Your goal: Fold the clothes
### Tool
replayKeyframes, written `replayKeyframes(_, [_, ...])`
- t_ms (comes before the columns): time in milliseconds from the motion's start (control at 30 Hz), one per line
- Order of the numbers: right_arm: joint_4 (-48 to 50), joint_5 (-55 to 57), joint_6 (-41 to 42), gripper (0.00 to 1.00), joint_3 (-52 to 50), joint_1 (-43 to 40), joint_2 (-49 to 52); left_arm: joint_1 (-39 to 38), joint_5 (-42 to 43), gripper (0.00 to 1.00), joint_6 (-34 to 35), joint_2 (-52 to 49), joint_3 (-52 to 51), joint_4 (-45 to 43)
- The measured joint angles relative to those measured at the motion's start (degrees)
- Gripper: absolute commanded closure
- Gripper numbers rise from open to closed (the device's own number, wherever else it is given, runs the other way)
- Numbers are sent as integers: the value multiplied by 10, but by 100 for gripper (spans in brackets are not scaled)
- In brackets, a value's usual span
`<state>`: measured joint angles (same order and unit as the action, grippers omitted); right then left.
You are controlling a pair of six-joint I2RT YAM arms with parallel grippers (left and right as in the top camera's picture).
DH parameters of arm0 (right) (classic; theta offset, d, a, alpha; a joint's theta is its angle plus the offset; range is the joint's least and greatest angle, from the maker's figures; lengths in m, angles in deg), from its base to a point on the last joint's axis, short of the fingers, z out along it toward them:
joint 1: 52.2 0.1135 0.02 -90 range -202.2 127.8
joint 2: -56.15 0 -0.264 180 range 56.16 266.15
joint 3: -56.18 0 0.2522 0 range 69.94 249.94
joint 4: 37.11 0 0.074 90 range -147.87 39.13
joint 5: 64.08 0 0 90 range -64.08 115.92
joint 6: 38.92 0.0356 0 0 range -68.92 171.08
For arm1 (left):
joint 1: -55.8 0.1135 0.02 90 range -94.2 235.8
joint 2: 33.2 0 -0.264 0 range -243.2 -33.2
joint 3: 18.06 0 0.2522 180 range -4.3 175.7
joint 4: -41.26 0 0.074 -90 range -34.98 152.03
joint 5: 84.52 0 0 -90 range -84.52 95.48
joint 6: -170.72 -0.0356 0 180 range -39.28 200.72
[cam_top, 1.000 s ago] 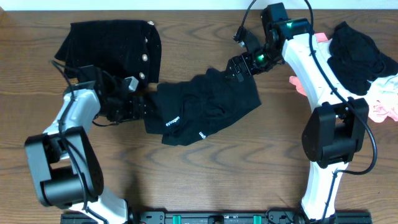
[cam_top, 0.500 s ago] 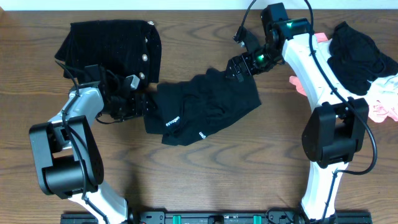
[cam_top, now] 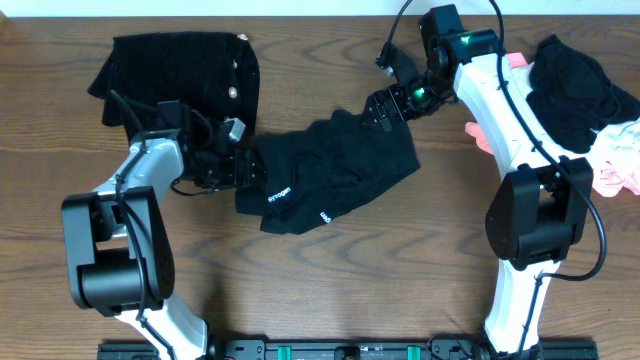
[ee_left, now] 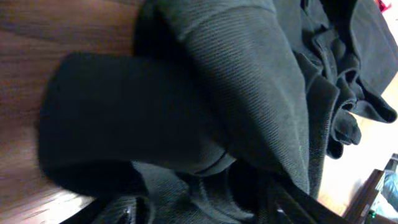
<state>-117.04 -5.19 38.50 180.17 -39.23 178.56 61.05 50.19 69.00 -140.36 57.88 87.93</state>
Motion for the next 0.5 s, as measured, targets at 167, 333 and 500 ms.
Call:
replayKeyframes(167, [0,0,0,1,0,0,0,-18,1,45,1,0,0,-3])
replayKeyframes(333, [0,0,0,1,0,0,0,-20,1,53,1,0,0,-4])
replayKeyframes(500, [0,0,0,1,0,0,0,-24,1,56,2,0,0,-11])
